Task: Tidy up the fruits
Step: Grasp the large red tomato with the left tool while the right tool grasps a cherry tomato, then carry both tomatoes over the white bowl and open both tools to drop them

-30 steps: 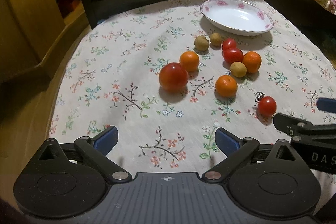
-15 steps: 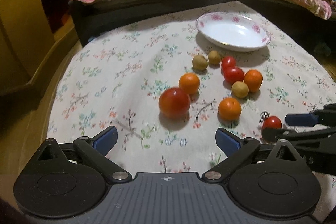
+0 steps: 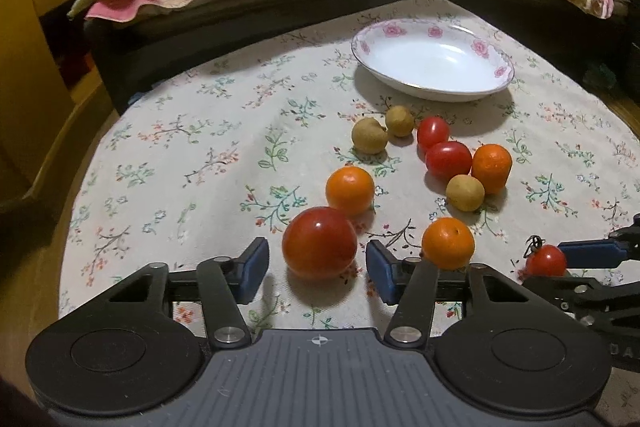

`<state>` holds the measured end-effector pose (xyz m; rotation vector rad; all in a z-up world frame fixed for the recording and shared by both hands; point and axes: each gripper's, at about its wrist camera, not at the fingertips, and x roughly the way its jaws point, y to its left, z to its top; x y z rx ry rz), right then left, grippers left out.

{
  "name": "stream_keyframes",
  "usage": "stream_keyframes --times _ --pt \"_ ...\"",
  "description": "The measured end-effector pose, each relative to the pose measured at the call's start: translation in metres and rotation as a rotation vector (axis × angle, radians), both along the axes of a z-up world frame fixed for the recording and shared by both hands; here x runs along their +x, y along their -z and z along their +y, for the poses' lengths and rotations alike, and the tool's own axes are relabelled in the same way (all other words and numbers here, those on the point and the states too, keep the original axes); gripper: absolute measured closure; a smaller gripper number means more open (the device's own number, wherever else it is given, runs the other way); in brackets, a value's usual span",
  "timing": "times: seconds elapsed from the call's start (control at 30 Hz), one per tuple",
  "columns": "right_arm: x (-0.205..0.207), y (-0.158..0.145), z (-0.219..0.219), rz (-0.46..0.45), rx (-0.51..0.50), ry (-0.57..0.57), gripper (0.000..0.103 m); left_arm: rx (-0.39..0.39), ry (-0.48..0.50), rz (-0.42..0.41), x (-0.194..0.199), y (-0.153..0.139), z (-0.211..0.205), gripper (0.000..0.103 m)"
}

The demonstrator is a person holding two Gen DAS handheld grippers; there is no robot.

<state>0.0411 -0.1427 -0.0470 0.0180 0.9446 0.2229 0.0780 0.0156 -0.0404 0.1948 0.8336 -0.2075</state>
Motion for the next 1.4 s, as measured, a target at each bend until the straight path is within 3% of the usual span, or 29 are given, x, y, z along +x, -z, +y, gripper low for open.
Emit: stream_keyframes --times 0.27,0.43,0.67,0.93,1.2,1.4 --pt "-0.001 0.0 -0.004 0.007 0.016 0.003 0.065 -0.007 0.004 0.017 0.009 0.007 0.001 0.048" --pt "-0.001 0.0 -0.008 0.012 0.029 0.011 0.068 -0.054 -0.01 0.047 0.016 0.005 0.006 0.053" --pt "0.0 -0.001 -0.011 0.021 0.044 0.019 0.073 -0.01 0.002 0.072 0.011 0.002 -0.002 0.054" --pt "0.001 -0.002 -0.023 0.04 0.096 0.06 0.074 -0.036 0.018 0.102 -0.003 -0.018 -0.005 0.054" --pt "0.005 -0.033 -0.02 -0.022 0.118 0.063 0.074 -0.1 0.063 0.092 -0.002 -0.042 -0.023 0.054" --pt "0.042 -0.052 -0.029 -0.056 0.107 0.105 0.074 -0.176 0.086 0.088 0.034 -0.049 -0.037 0.054"
